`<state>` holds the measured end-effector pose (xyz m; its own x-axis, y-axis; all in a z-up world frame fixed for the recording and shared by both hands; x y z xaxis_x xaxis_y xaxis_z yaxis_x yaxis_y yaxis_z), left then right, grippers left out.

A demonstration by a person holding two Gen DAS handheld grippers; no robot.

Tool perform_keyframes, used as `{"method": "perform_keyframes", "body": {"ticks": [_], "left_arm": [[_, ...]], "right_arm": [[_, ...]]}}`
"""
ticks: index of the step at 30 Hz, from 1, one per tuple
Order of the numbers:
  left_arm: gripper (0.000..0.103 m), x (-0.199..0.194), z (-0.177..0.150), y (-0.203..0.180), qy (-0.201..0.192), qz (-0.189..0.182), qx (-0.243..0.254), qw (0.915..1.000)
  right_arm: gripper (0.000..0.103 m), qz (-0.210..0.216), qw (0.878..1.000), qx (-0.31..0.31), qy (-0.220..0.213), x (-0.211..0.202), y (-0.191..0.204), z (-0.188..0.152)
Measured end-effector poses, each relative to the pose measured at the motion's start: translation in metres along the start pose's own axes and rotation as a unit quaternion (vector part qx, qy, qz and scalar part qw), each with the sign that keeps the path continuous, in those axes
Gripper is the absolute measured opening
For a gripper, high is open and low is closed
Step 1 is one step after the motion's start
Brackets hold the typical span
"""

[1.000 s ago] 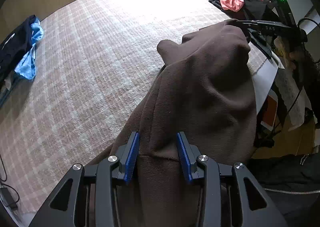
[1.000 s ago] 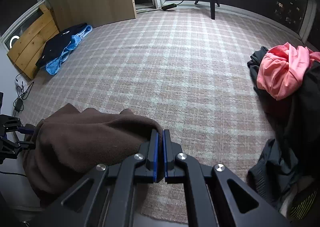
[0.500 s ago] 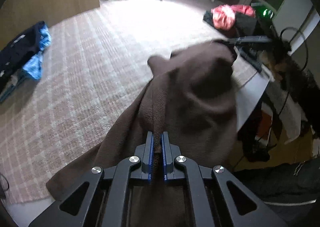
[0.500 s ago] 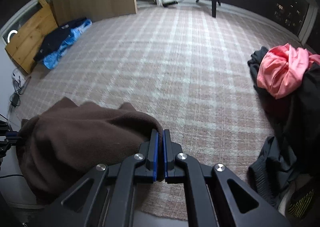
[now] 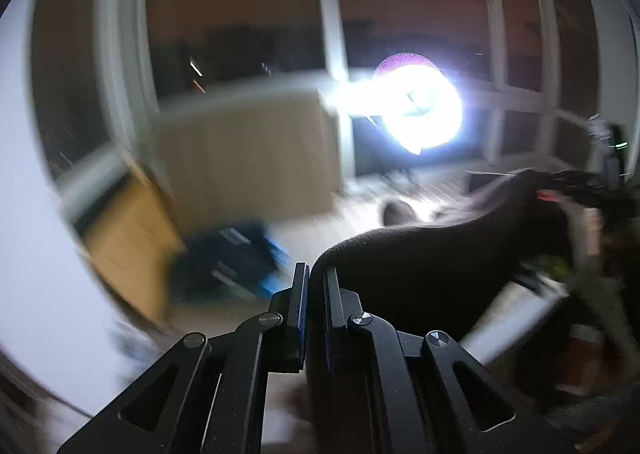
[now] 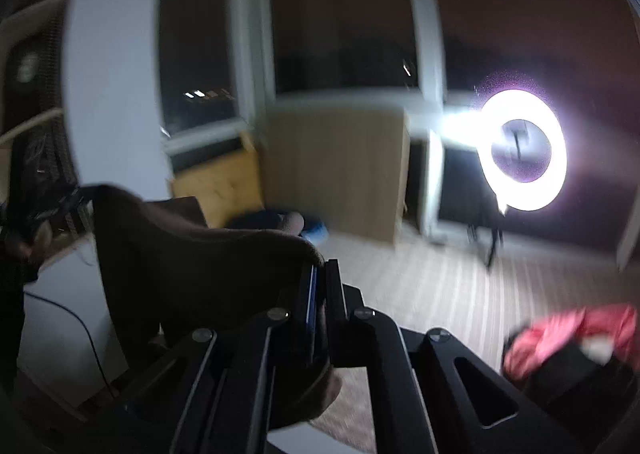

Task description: Fold clothes

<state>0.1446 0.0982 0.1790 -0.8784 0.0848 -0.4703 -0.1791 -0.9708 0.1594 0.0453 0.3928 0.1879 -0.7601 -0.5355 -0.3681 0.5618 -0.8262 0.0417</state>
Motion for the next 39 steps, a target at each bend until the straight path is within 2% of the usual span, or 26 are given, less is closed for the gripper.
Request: {"method": "perform_keyframes", "body": {"ticks": [2, 6, 10, 13, 19, 23, 26, 32, 34, 36, 39], "left_arm": [[0.006, -0.036, 0.026, 0.008, -0.033, 0.047, 0.025, 0.9980], [0.006, -0.099, 0.074, 0.019, -0.084, 0.089, 0.043, 0.9916], [0.006, -0.129, 0.104, 0.024, -0.110, 0.116, 0.048, 0.9861], [0.006, -0.135, 0.113, 0.010, -0.125, 0.156, 0.082, 0.9764], [0.007, -0.107, 0.144, 0.010, -0.129, 0.129, 0.091, 0.9790], [0.007, -0.061, 0.163, 0.003, -0.128, 0.119, 0.118, 0.9775], [0.007, -0.005, 0.184, 0.002, -0.122, 0.097, 0.125, 0.9798], [0.007, 0.167, 0.207, -0.010, -0.068, 0.054, 0.162, 0.9830], [0.007, 0.233, 0.206, -0.016, -0.044, 0.037, 0.172, 0.9834], [0.007, 0.314, 0.193, -0.023, -0.006, 0.011, 0.175, 0.9845], [0.013, 0.431, 0.154, -0.035, 0.074, -0.018, 0.172, 0.9821]], "right_arm": [[0.004, -0.009, 0.999, -0.032, -0.031, -0.025, 0.015, 0.032], [0.004, -0.028, 0.994, -0.073, -0.073, -0.064, 0.033, 0.078], [0.004, -0.072, 0.984, -0.126, -0.100, -0.096, 0.053, 0.103], [0.004, -0.116, 0.973, -0.162, -0.113, -0.106, 0.059, 0.117], [0.004, -0.167, 0.965, -0.172, -0.107, -0.089, 0.033, 0.142], [0.004, -0.213, 0.957, -0.180, -0.082, -0.039, -0.002, 0.150], [0.004, -0.236, 0.955, -0.172, -0.058, 0.010, -0.040, 0.154], [0.004, -0.292, 0.944, -0.152, 0.033, 0.159, -0.148, 0.130], [0.004, -0.311, 0.937, -0.144, 0.069, 0.215, -0.185, 0.106], [0.004, -0.328, 0.929, -0.128, 0.110, 0.275, -0.224, 0.068], [0.008, -0.329, 0.910, -0.098, 0.231, 0.378, -0.276, -0.019]]}}
Point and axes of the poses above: each gripper's, at about its wrist camera, not at the fingertips, and x roughly the way its jaws point, y to its left, z to its top, the point moved 5 cm from there along x, roughly the way its jaws point, and after that the axes turned 1 degree about z, right-handed, at the moved point
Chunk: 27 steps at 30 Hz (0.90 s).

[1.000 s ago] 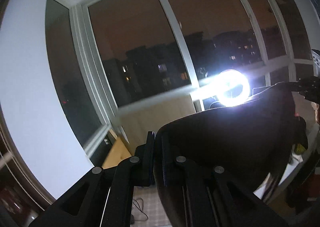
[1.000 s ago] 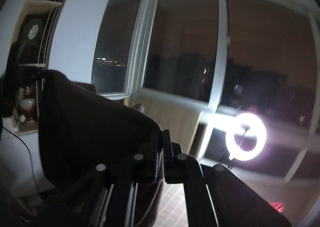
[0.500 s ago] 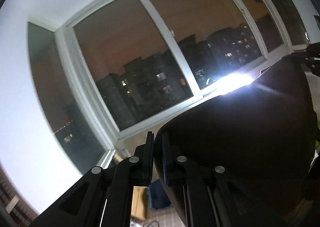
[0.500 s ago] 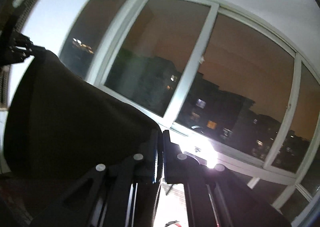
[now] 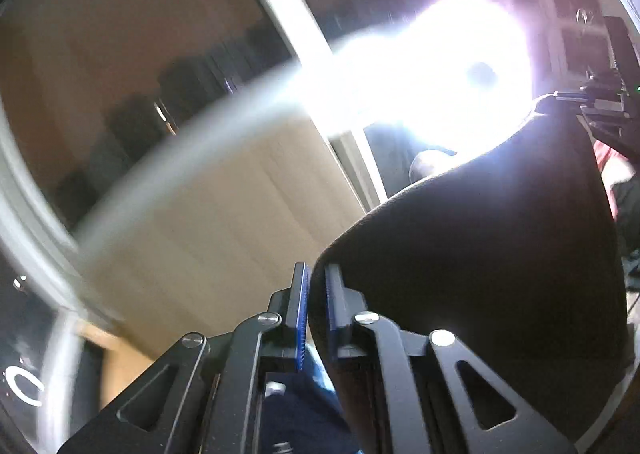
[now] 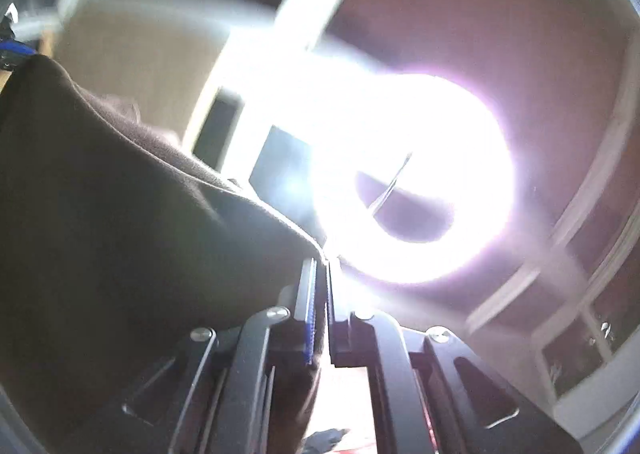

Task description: Fold clothes

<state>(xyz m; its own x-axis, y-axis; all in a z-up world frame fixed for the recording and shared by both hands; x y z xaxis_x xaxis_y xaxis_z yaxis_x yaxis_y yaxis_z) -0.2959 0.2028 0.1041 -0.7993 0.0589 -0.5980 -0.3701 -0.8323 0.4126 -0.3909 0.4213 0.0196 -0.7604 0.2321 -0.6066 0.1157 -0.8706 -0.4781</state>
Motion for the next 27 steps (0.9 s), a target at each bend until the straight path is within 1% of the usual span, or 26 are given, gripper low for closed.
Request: {"method": "perform_keyframes", "body": {"ticks": [1, 2, 3, 5, 6, 7, 8, 9, 11, 13, 14, 17, 19, 20, 22, 24, 26, 27], "left_arm": [[0.013, 0.043, -0.015, -0.010, 0.035, -0.008, 0.002, 0.9993], [0.013, 0.085, -0.029, -0.020, 0.070, -0.016, 0.003, 0.9974], [0.013, 0.124, -0.044, -0.029, 0.104, -0.024, 0.004, 0.9943], [0.013, 0.158, -0.072, -0.038, 0.140, -0.050, -0.012, 0.9888], [0.013, 0.163, -0.083, -0.038, 0.147, -0.057, -0.017, 0.9873], [0.013, 0.159, -0.096, -0.038, 0.150, -0.064, -0.024, 0.9864], [0.015, 0.155, -0.110, -0.038, 0.153, -0.071, -0.030, 0.9852], [0.017, 0.146, -0.130, -0.041, 0.160, -0.080, -0.034, 0.9832], [0.029, 0.127, -0.169, -0.046, 0.176, -0.098, -0.043, 0.9786], [0.031, 0.111, -0.208, -0.060, 0.202, -0.108, -0.054, 0.9719], [0.031, 0.106, -0.221, -0.063, 0.214, -0.118, -0.068, 0.9674], [0.031, 0.087, -0.261, -0.081, 0.243, -0.130, -0.103, 0.9557], [0.032, 0.074, -0.287, -0.094, 0.262, -0.138, -0.127, 0.9467], [0.035, 0.068, -0.299, -0.100, 0.271, -0.141, -0.139, 0.9421], [0.038, 0.061, -0.305, -0.101, 0.275, -0.135, -0.170, 0.9365], [0.041, 0.057, -0.308, -0.103, 0.272, -0.134, -0.194, 0.9329], [0.046, 0.058, -0.310, -0.108, 0.276, -0.139, -0.207, 0.9283], [0.046, 0.061, -0.310, -0.112, 0.280, -0.147, -0.217, 0.9235]], "right_arm": [[0.010, 0.007, 0.999, -0.007, 0.048, 0.040, 0.016, -0.015], [0.010, 0.021, 0.996, -0.003, 0.082, 0.065, 0.027, -0.031], [0.010, 0.039, 0.994, 0.007, 0.104, 0.082, 0.034, -0.045], [0.014, 0.071, 0.987, 0.032, 0.143, 0.107, 0.041, -0.073], [0.024, 0.084, 0.983, 0.060, 0.150, 0.108, 0.034, -0.090], [0.041, 0.095, 0.979, 0.092, 0.153, 0.103, 0.025, -0.104], [0.048, 0.098, 0.974, 0.132, 0.154, 0.096, 0.017, -0.120], [0.056, 0.108, 0.966, 0.172, 0.159, 0.088, 0.007, -0.143], [0.056, 0.129, 0.953, 0.209, 0.178, 0.069, 0.002, -0.194], [0.056, 0.134, 0.941, 0.235, 0.204, 0.049, 0.002, -0.239], [0.056, 0.137, 0.936, 0.246, 0.214, 0.037, 0.002, -0.258], [0.056, 0.162, 0.915, 0.285, 0.237, 0.026, 0.011, -0.307], [0.056, 0.176, 0.907, 0.299, 0.240, 0.019, 0.018, -0.325], [0.056, 0.184, 0.904, 0.304, 0.238, 0.015, 0.022, -0.331], [0.056, 0.206, 0.898, 0.313, 0.230, 0.006, 0.029, -0.336], [0.056, 0.223, 0.895, 0.313, 0.226, 0.003, 0.036, -0.334], [0.056, 0.233, 0.895, 0.308, 0.223, 0.006, 0.041, -0.329], [0.056, 0.236, 0.896, 0.304, 0.222, 0.006, 0.043, -0.329]]}}
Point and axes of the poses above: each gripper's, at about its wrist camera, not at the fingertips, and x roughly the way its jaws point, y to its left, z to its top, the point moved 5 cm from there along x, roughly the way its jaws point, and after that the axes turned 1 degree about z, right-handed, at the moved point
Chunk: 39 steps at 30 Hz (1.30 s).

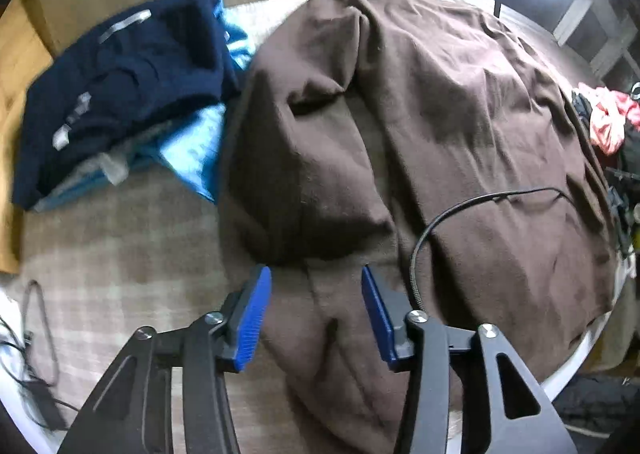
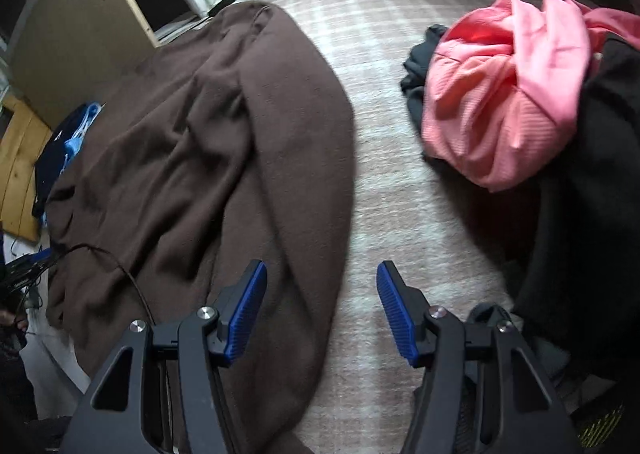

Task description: Fold clothes

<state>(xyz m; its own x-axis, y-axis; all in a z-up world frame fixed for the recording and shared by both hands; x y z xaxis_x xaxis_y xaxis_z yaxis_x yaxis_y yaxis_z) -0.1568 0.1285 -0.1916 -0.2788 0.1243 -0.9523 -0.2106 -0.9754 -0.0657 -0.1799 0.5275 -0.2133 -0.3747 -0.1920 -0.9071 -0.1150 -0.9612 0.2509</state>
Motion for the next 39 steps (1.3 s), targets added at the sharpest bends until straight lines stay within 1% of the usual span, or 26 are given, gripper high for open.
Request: {"method": "perform_keyframes", "body": {"ticks": [1, 4, 6, 7, 8, 9, 11, 12, 13, 14, 15, 18, 20, 22, 23, 24, 26, 29, 30, 31, 33, 34, 36, 37, 38, 39], "left_arm": [[0.046, 0.004, 0.001, -0.003, 0.005, -0.009, -0.006, 0.9999], [0.044, 0.012, 0.006, -0.018, 0.006, -0.008, 0.012, 0.9999], [0.034, 0.018, 0.009, -0.026, 0.014, -0.009, 0.016, 0.9997], [0.022, 0.018, 0.009, -0.029, 0.015, -0.017, 0.015, 0.9996], [0.014, 0.018, 0.009, -0.031, 0.016, -0.025, 0.013, 0.9995], [0.014, 0.019, 0.009, -0.034, 0.017, -0.032, 0.012, 0.9993], [0.002, 0.019, 0.010, -0.040, 0.020, -0.047, 0.010, 0.9986], [0.000, 0.017, 0.010, -0.042, 0.018, -0.047, 0.013, 0.9987], [0.000, 0.014, 0.011, -0.045, 0.014, -0.047, 0.014, 0.9987], [0.000, 0.010, 0.011, -0.047, 0.010, -0.047, 0.016, 0.9987], [0.000, 0.004, 0.013, -0.048, 0.002, -0.045, 0.018, 0.9988], [0.000, -0.025, 0.020, -0.041, -0.031, -0.034, 0.012, 0.9988], [0.000, -0.040, 0.024, -0.024, -0.047, -0.029, 0.002, 0.9985], [0.000, -0.056, 0.024, -0.001, -0.061, -0.019, -0.012, 0.9979], [0.002, -0.058, 0.022, 0.004, -0.058, -0.019, -0.013, 0.9980], [0.009, -0.057, 0.017, 0.009, -0.047, -0.025, -0.013, 0.9985], [0.054, -0.044, 0.001, 0.017, -0.017, -0.027, -0.015, 0.9994], [0.057, -0.026, -0.030, 0.005, 0.015, -0.016, -0.011, 0.9997], [0.057, -0.020, -0.040, 0.001, 0.026, -0.013, -0.010, 0.9995], [0.057, -0.015, -0.050, -0.003, 0.036, -0.010, -0.010, 0.9993], [0.057, -0.008, -0.063, -0.008, 0.042, -0.004, -0.017, 0.9990], [0.056, -0.004, -0.069, -0.010, 0.045, -0.001, -0.020, 0.9988], [0.042, 0.004, -0.072, -0.013, 0.043, 0.001, -0.023, 0.9988], [0.031, 0.004, -0.070, -0.014, 0.033, 0.001, -0.029, 0.9991], [0.011, 0.005, -0.068, -0.014, 0.023, 0.001, -0.034, 0.9991], [0.004, 0.003, -0.066, -0.015, 0.018, -0.008, -0.040, 0.9990]], "right_arm": [[0.056, 0.000, 1.000, -0.005, 0.001, 0.002, 0.002, 0.000], [0.056, -0.001, 1.000, -0.012, 0.008, 0.004, 0.003, -0.006], [0.056, 0.007, 1.000, -0.014, 0.010, 0.004, 0.006, -0.008], [0.056, 0.011, 1.000, -0.015, 0.011, 0.005, 0.008, -0.008], [0.056, 0.013, 1.000, -0.015, 0.014, 0.008, 0.009, -0.009], [0.056, 0.015, 1.000, -0.016, 0.016, 0.011, 0.010, -0.009], [0.057, 0.017, 1.000, -0.021, 0.015, 0.015, 0.014, -0.010], [0.054, 0.016, 0.999, -0.030, 0.012, 0.016, 0.017, -0.009], [0.028, 0.016, 0.999, -0.035, 0.010, 0.016, 0.019, -0.009], [0.011, 0.020, 0.999, -0.037, 0.008, 0.016, 0.021, -0.008], [0.006, 0.027, 0.999, -0.036, 0.005, 0.014, 0.023, -0.006], [0.006, 0.038, 0.999, -0.033, -0.016, -0.003, 0.029, 0.002], [0.006, 0.046, 0.998, -0.025, -0.038, -0.021, 0.031, 0.010], [0.006, 0.038, 0.997, -0.018, -0.057, -0.039, 0.030, 0.019], [0.006, 0.031, 0.997, -0.015, -0.067, -0.048, 0.028, 0.023], [0.006, 0.020, 0.997, -0.012, -0.076, -0.057, 0.025, 0.027], [0.006, 0.006, 0.997, -0.004, -0.082, -0.068, 0.015, 0.033], [0.007, -0.035, 0.995, 0.002, -0.089, -0.077, -0.002, 0.037], [0.013, -0.046, 0.996, 0.003, -0.079, -0.076, -0.006, 0.034], [0.030, -0.052, 0.996, 0.007, -0.066, -0.074, -0.008, 0.031], [0.044, -0.040, 0.998, 0.011, -0.043, -0.069, -0.010, 0.018], [0.044, -0.032, 0.999, 0.011, -0.034, -0.065, -0.008, 0.009], [0.045, -0.026, 1.000, 0.007, -0.016, -0.055, -0.002, -0.005], [0.046, -0.024, 1.000, 0.003, -0.004, -0.049, 0.001, -0.016], [0.047, -0.022, 1.000, 0.001, 0.008, -0.041, 0.004, -0.025], [0.047, -0.019, 1.000, 0.002, 0.018, -0.034, 0.005, -0.032]]}}
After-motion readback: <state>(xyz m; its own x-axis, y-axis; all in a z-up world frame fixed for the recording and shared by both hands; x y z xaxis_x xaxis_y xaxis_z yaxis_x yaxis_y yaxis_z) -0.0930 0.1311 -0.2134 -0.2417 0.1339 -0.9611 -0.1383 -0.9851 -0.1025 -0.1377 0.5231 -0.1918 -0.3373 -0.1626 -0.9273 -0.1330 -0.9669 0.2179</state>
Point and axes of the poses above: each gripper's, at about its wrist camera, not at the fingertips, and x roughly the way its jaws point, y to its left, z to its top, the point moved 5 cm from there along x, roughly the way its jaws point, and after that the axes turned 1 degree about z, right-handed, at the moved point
